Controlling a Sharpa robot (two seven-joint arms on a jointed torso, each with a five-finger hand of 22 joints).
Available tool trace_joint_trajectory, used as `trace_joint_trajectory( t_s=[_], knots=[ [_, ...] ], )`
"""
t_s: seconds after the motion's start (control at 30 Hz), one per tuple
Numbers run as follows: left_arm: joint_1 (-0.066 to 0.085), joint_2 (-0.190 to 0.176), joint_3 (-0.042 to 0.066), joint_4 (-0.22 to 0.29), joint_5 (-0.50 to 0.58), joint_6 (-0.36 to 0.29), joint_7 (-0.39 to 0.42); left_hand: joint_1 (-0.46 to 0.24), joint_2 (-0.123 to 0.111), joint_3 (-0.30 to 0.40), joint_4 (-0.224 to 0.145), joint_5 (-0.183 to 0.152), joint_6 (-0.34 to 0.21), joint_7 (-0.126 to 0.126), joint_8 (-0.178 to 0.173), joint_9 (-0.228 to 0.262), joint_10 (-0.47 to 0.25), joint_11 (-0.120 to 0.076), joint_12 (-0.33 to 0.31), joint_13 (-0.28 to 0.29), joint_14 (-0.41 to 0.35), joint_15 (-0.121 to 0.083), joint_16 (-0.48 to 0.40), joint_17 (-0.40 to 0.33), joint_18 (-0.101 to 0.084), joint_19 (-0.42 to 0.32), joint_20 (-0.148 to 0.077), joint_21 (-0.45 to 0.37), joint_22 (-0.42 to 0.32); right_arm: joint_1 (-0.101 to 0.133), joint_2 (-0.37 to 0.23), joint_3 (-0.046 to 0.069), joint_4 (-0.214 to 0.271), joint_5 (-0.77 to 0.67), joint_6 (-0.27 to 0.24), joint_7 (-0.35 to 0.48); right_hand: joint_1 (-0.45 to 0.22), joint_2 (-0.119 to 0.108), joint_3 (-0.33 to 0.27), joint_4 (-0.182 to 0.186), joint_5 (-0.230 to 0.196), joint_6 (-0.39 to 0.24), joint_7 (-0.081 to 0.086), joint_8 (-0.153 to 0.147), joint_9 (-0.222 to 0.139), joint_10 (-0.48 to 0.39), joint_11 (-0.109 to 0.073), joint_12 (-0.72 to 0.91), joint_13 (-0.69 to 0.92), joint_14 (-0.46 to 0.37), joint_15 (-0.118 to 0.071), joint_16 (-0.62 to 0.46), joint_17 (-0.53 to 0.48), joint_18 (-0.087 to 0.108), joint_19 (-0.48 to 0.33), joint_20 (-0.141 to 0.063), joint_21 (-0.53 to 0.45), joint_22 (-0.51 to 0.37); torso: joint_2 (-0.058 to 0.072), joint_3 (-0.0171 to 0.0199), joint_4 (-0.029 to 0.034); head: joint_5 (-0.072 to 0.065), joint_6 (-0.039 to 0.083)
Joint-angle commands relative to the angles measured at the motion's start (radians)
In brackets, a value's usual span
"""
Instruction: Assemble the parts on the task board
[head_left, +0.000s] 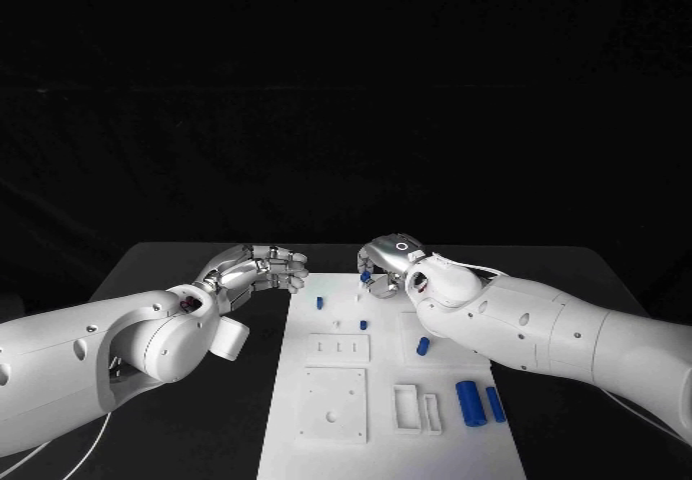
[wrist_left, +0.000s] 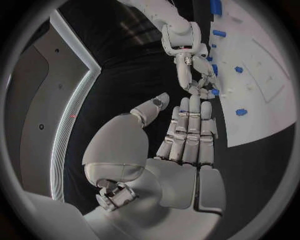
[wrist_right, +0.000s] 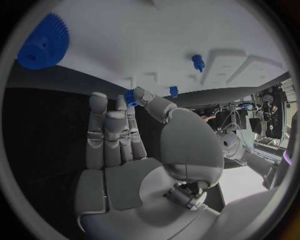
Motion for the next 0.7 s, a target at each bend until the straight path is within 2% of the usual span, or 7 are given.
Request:
trace_joint_trajectory(
  t_s=[0.03,0.13,0.3,0.7],
  knots=[
    [0.004,0.003,0.001,0.002,-0.004,0.014,0.005,0.001,-0.001,0.002,-0.002,-0.004,0.006,0.002,-0.003,-0.001,0.003,0.006,-0.006,-0.002,0.0,0.002,-0.006,0.001,0.016,-0.002,-0.003,0.003,0.001,-0.002,0.001,0.0,0.001,-0.02,0.01,-0.018,0.01,0.003,0.005,0.002,-0.001,0.005,0.0,0.003,0.044,0.024,0.004,-0.006,-0.001,-0.018,-0.021,0.007,-0.002,0.03,0.002,-0.004,0.006,0.017,0.004,-0.0043,0.0046,-0.002,0.0],
    [0.006,0.0,0.001,0.003,-0.004,0.014,0.005,-0.001,-0.001,0.002,-0.001,-0.004,0.005,0.002,-0.003,-0.002,0.003,0.006,-0.007,-0.002,0.0,0.002,-0.007,0.002,0.016,-0.002,-0.002,0.003,0.001,-0.004,0.004,0.0,0.005,-0.02,0.014,-0.018,0.01,0.003,0.005,0.002,-0.001,0.004,0.0,0.003,0.045,0.024,0.004,-0.007,-0.001,-0.018,-0.021,0.007,-0.002,0.03,0.002,-0.004,0.006,0.017,0.007,-0.0069,0.0066,-0.004,-0.001],
    [0.01,0.001,0.001,0.002,-0.004,0.013,0.004,-0.001,-0.002,0.002,-0.001,-0.004,0.005,0.002,-0.003,-0.002,0.003,0.006,-0.007,-0.002,0.0,0.002,-0.007,0.002,0.016,-0.002,-0.002,0.003,0.002,-0.005,0.009,0.0,-0.002,-0.026,0.019,-0.021,0.01,0.003,0.006,0.002,-0.001,0.004,0.0,0.003,0.045,0.023,0.004,-0.007,0.0,-0.018,-0.021,0.007,-0.002,0.03,0.002,-0.004,0.006,0.017,0.01,-0.0089,0.0081,-0.004,0.0],
    [0.016,-0.003,0.001,0.005,-0.006,0.014,0.003,-0.001,-0.002,0.001,-0.001,-0.004,0.005,0.003,-0.004,-0.002,0.003,0.006,-0.008,-0.002,0.0,0.002,-0.008,0.002,0.016,-0.003,-0.002,0.003,0.002,-0.005,0.012,0.0,-0.014,-0.039,0.03,-0.038,0.01,0.001,0.007,0.003,-0.001,0.004,0.0,0.003,0.046,0.023,0.004,-0.008,0.001,-0.019,-0.021,0.008,-0.002,0.03,0.001,-0.004,0.006,0.017,0.013,-0.0088,0.0062,-0.002,-0.003]
  ],
)
